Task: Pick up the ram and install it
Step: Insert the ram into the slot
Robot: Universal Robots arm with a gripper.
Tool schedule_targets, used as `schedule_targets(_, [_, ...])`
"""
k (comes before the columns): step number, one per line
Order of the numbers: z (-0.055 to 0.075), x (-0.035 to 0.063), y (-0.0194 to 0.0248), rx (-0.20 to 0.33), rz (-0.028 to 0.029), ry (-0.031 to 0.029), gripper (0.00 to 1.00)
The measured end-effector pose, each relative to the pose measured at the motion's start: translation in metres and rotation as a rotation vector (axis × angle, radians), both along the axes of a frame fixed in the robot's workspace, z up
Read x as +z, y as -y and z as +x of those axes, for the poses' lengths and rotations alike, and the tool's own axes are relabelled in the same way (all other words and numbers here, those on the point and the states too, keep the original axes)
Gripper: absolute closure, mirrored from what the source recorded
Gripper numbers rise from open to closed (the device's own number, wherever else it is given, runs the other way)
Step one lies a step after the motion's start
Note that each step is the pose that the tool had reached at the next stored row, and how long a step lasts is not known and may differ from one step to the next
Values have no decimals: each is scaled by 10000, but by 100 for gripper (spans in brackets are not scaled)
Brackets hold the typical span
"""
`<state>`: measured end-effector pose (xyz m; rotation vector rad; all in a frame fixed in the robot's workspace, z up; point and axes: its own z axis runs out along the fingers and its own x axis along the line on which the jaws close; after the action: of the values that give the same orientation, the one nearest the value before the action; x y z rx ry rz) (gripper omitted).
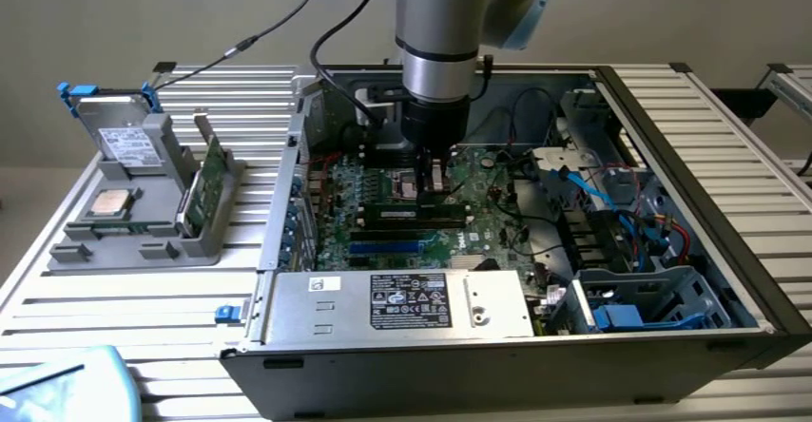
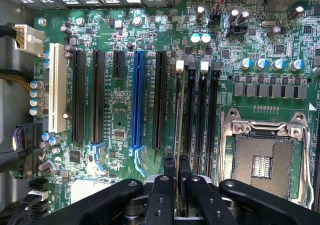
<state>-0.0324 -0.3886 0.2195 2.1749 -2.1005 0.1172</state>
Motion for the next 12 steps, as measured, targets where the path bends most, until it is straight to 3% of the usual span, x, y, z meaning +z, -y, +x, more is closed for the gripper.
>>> schedule_targets(5, [3,5,6,0,-7,-52,86])
schedule_targets(12, [21,7,7,-1,-12,-59,86])
